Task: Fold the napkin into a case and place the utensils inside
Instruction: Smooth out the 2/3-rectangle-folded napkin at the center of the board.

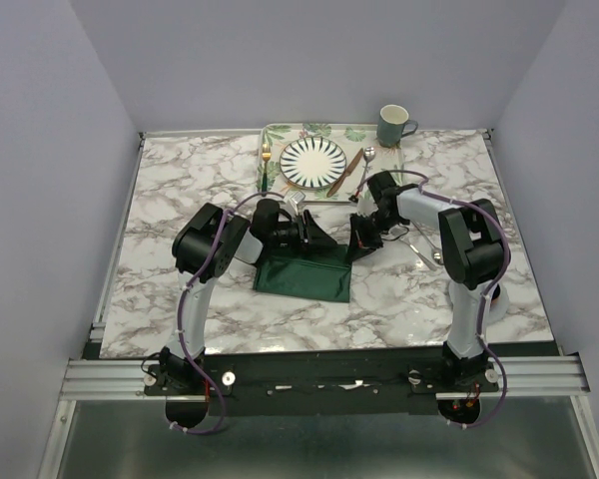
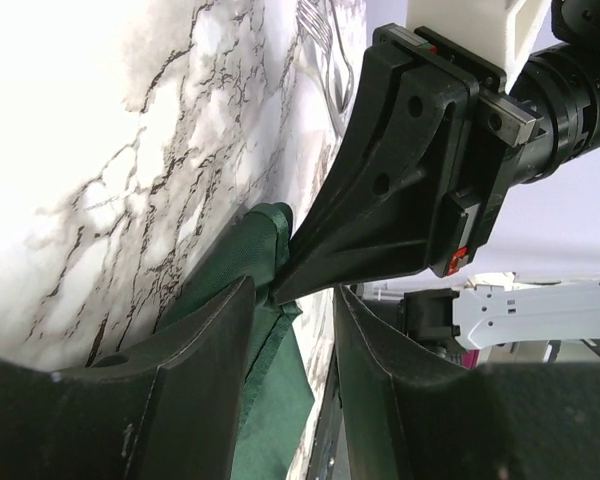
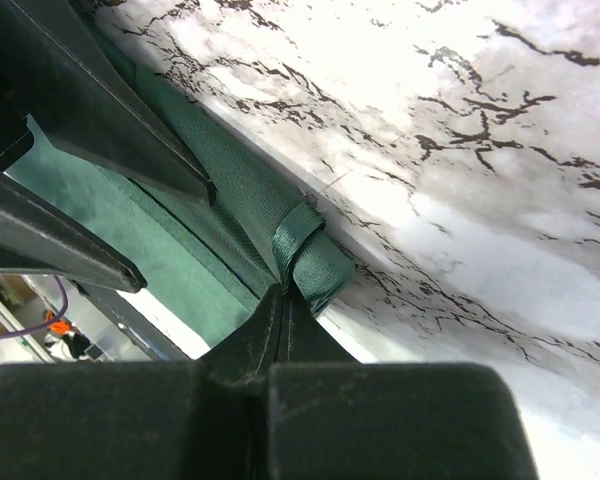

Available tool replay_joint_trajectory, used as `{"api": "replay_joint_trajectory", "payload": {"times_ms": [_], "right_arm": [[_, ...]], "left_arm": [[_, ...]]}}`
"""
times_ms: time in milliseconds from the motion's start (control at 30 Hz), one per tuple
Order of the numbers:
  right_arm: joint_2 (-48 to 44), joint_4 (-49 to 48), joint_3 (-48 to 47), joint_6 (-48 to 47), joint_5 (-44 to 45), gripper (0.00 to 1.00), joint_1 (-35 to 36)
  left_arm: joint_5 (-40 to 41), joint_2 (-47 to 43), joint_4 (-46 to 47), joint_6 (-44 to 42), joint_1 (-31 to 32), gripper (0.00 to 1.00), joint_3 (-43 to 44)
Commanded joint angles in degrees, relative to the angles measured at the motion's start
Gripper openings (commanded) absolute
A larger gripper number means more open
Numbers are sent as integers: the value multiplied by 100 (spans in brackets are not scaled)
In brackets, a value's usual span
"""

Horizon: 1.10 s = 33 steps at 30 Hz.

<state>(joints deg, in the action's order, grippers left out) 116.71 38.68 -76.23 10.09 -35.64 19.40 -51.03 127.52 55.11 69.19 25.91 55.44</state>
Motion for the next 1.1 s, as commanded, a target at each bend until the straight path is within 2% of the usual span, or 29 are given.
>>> {"api": "replay_joint_trajectory", "payload": {"times_ms": [0, 133, 300, 667, 967, 1067], "right_arm": [[291, 123, 73, -50, 223, 1, -33], [493, 202, -50, -59, 320, 1, -15], [590, 307, -164, -138, 549, 1, -6], [863, 623, -700, -472, 1173, 1, 46], [942, 606, -815, -622, 1323, 1, 73], [942, 597, -955, -692, 1122, 0, 90]], "left_arm": [[216, 2, 192, 95, -77, 51, -165], [373, -420, -148, 87, -77, 51, -121], [883, -948, -1089, -335, -147, 51, -314], [831, -668, -1590, -853, -1088, 50, -780], [94, -1132, -793, -643, -1764, 51, -1622], [40, -1650, -827, -810, -1897, 41, -1625]]}}
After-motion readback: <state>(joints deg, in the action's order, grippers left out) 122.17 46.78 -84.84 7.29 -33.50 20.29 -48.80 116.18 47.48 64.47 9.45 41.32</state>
